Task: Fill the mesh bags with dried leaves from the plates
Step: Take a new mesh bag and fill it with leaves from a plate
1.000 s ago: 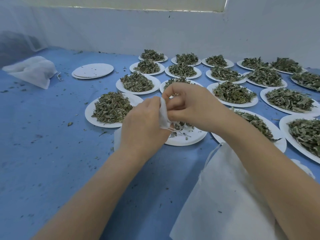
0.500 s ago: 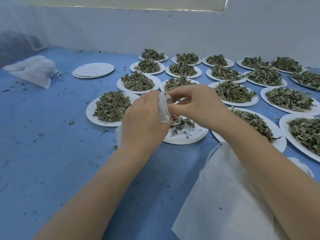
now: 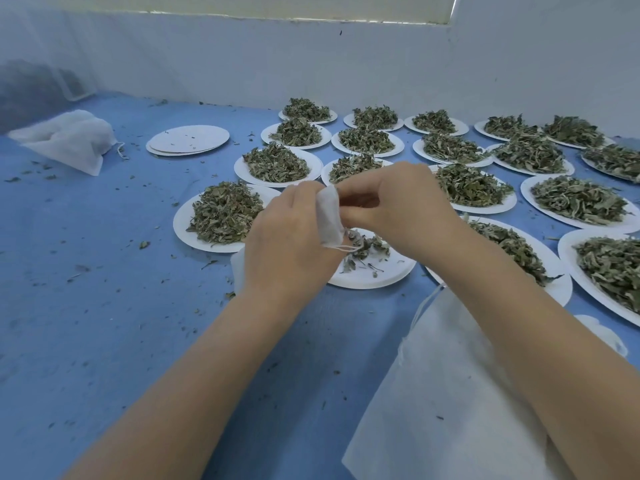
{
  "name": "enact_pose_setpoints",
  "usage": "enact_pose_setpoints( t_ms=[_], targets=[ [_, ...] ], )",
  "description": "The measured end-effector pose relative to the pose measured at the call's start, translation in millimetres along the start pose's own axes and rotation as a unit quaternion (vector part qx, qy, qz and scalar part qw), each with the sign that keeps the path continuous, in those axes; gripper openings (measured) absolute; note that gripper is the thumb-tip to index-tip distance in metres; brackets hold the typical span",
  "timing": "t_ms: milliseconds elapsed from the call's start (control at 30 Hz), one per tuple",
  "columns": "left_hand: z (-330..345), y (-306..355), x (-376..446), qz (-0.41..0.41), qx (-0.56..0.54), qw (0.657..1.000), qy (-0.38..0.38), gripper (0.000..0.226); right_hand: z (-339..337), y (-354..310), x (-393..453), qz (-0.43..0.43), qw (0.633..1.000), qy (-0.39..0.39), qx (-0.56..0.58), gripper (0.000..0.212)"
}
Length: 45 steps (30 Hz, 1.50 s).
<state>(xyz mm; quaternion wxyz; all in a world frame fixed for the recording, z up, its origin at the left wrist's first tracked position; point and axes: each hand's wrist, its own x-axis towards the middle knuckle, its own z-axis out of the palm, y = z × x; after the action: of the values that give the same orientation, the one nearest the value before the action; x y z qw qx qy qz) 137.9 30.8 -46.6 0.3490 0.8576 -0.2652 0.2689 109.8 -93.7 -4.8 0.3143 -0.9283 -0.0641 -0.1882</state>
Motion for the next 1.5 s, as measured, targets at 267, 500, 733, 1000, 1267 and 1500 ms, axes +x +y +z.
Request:
enact_pose_setpoints(
  t_ms=[267, 500, 733, 1000, 1267, 1500],
  targets=[
    [3, 3, -2, 0.019, 0.036, 0.999, 0.007, 0.017, -3, -6, -1, -0.009, 0.998, -0.020, -0.054, 0.010],
    [-3, -2, -2, 0.047, -0.043, 0.998, -0.024, 0.059, -4, -3, -1, -0.021, 0.991, -0.127, 0.040, 0.017],
    [-16, -26, 9, 0.005, 0.043, 0.996, -0.082, 0.054, -12, 6, -1, 0.008, 0.981, -0.110, 0.161, 0.031],
    [-31, -46, 19, -0.059, 0.032, 0.995, -0.070, 0.039, 8, 41, 4, 0.066, 0.996, -0.035, -0.050, 0.028],
    [-28, -44, 17, -0.078, 0.046, 0.986, -0.143, 0.028, 20, 48, 6, 0.003, 0.970, -0.156, -0.185, 0.040],
    [-28, -44, 17, -0.092, 0.093, 0.980, -0.152, 0.024, 27, 41, 6, 0.042, 0.956, -0.182, -0.227, 0.043]
  ],
)
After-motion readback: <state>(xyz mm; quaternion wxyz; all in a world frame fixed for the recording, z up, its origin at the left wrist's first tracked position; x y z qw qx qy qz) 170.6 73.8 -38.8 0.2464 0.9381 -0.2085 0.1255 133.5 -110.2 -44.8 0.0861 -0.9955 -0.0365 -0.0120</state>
